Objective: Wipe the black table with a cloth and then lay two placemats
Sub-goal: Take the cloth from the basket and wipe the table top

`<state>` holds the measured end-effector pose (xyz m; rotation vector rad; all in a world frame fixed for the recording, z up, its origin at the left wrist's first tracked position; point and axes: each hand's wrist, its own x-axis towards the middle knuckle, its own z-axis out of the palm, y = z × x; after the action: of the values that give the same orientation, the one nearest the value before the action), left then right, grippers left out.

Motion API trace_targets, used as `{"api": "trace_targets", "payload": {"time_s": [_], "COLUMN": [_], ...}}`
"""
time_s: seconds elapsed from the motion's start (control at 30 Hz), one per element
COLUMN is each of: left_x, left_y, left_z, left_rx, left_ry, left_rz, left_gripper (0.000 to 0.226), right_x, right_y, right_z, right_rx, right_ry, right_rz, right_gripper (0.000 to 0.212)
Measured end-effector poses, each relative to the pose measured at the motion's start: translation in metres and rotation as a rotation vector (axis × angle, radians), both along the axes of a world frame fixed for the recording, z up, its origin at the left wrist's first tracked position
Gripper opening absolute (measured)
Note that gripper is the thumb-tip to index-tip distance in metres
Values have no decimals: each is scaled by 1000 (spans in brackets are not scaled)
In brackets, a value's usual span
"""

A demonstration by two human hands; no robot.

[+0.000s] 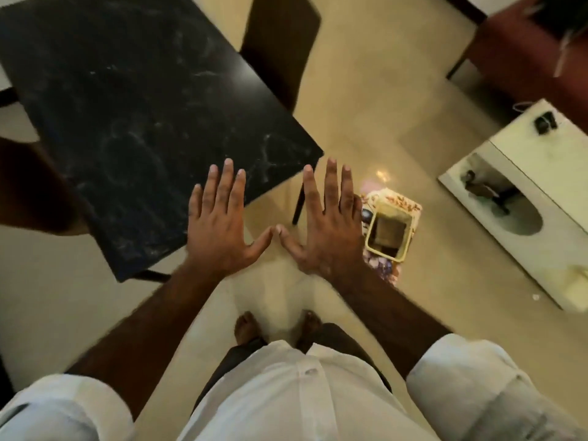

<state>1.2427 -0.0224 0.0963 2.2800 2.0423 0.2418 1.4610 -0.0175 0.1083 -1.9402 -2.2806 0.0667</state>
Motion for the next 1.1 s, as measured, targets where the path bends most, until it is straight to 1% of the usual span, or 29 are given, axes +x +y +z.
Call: {"api": "trace_targets", "payload": {"time_s": [0.07,0.2,0.37,0.5,0.63,0.77,0.83,0.9,1.03,1.1], "left_x": [14,49,114,172,234,281,300,318,352,368], "left_y": [20,49,74,98,117,144,162,180,216,233], "left_z": [-1,-4,-17,-37,-61,-94,-118,-141,-191,-219], "left_rx": [-9,-13,-64,-203,-349,-416,-465,-518,-643,-688], "left_ry": [-4,-23,-36,-40,-105,-69,-52,-43,5,51], "left_rz": [-110,-289,-437,-486,-509,-567,-597,-643,-784,-855], "left_gripper": [121,117,118,122,122,121,120,115,90,83], "right_x": [10,41,95,145,199,241,258,268,283,288], "right_y": [-1,-6,-15,-16,-12,1,15,29,61,78], "right_z": [-1,-5,-21,-48,-80,-111,-131,-155,-205,-229], "right_rx": [-31,-9,21,23,-66,-166,-233,-308,-475,-561], "right_ry": [11,27,39,64,136,187,229,287,427,518], "right_rz": [-116,-272,-408,-509,-641,-753,-797,-828,-888,-930], "right_gripper": [118,120,116,112,116,112,106,95,67,57]}}
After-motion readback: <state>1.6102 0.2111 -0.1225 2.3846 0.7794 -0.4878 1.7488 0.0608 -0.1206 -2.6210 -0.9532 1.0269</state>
